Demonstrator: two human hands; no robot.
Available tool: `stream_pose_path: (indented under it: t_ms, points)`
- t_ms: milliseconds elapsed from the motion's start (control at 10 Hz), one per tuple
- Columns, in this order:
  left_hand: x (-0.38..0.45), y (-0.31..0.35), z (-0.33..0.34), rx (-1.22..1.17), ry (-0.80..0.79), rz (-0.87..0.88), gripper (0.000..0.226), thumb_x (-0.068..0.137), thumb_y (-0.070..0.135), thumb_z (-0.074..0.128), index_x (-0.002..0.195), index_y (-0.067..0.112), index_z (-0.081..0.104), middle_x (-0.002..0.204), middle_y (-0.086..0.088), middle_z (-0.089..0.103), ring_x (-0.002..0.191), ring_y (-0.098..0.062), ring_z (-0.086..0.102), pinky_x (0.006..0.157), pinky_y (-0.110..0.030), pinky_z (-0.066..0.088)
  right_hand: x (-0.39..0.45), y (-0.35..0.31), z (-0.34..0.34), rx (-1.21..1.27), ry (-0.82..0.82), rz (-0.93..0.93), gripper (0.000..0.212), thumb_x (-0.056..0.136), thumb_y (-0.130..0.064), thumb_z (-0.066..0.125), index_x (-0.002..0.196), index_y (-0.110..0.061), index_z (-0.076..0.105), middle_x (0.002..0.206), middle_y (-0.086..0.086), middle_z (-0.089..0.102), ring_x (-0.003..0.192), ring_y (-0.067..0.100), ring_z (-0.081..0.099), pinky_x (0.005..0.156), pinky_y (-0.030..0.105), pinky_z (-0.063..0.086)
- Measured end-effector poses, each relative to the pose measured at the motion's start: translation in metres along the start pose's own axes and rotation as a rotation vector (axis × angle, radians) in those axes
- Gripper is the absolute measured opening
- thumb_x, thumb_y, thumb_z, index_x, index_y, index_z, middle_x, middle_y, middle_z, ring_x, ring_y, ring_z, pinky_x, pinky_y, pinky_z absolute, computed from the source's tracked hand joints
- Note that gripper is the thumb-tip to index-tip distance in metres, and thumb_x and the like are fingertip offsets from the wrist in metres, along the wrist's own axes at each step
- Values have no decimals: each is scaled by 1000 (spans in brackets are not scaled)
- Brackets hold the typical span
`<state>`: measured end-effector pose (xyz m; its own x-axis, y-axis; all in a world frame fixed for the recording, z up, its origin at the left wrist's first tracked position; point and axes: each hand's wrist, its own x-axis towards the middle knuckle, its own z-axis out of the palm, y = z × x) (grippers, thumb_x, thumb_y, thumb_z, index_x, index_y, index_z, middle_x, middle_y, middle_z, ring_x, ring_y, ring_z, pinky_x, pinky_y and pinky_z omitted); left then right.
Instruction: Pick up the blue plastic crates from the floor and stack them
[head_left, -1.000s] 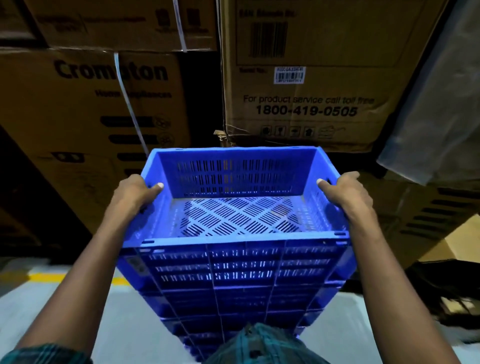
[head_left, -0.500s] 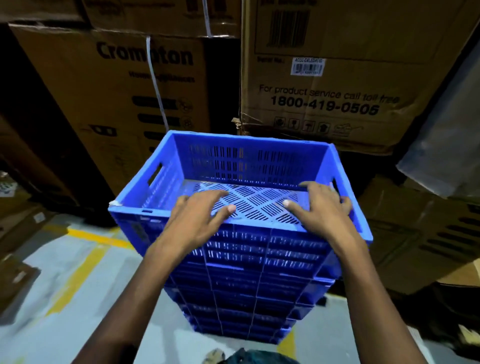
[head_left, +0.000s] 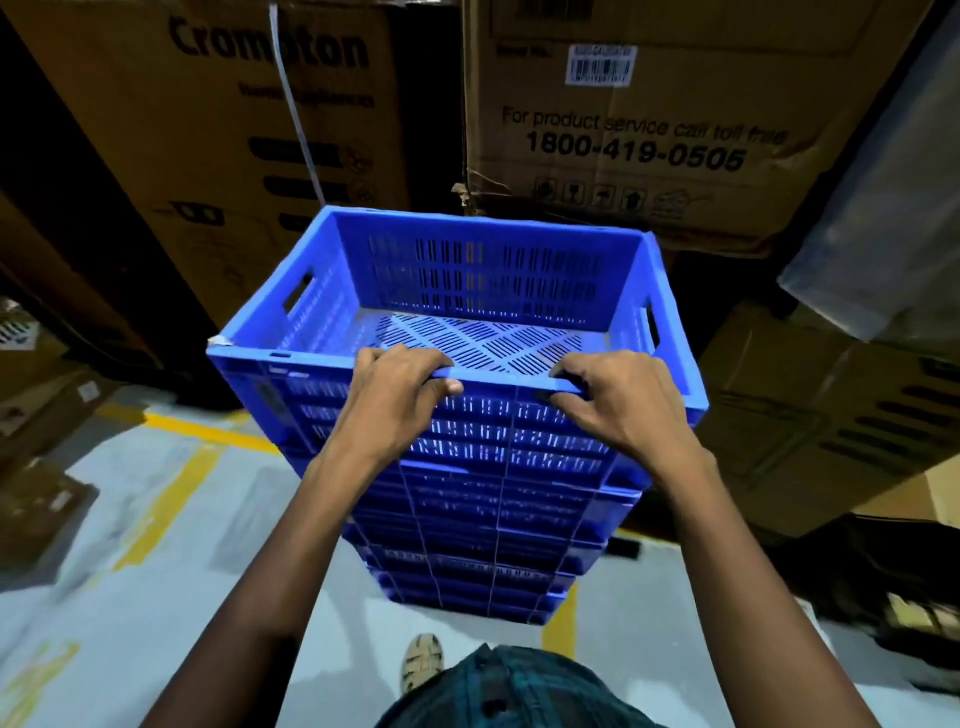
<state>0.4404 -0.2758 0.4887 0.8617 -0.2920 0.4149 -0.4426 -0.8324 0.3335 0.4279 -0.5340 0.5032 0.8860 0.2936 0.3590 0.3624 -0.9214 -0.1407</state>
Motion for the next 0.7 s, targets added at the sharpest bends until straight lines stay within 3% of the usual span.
stream_pose_path:
  t_ms: [100,300,400,500,600,700]
  points:
    - [0,0,1,-6,7,-5,22,93,38,60,92,16,65,78,3,65,77,-21,54,77,-27,18,1,-2,0,-20,-7,29,30,85,-59,61,95,-31,68,74,-5,71,72,23,66,53,32,41]
    - [-3,-3,0,6,-20,-27,32,95,42,55,89,12,62,76,-3,63,77,-23,54,77,-26,18,-5,-14,6,-137,63,73,30,85,-60,62,94,-32,70,65,-2,68,61,22,62,46,26,22]
    - [-13,2,-3,-13,6,3,23,95,35,59,105,16,64,94,0,67,96,-23,58,88,-29,26,-19,-24,12,-195,171,125,26,86,-52,62,101,-32,70,73,-5,70,68,22,63,54,27,31]
    - [-26,2,2,-9,19,44,44,93,35,62,132,18,52,127,0,61,121,-21,52,106,-35,28,-31,-31,20,-132,162,176,36,89,-55,54,118,-35,60,104,-13,70,95,17,62,80,37,36]
    - [-45,7,-9,-62,-2,67,70,93,40,60,151,24,25,156,0,32,143,-21,30,115,-44,26,-50,-46,21,-122,130,206,55,84,-64,51,131,-35,48,128,-15,57,118,15,50,103,42,30]
    - [-62,8,-29,-77,49,106,79,91,41,62,153,30,14,161,1,20,146,-23,24,113,-48,30,-57,-61,15,-15,123,268,64,86,-61,52,141,-30,39,139,-7,48,133,20,38,116,45,17]
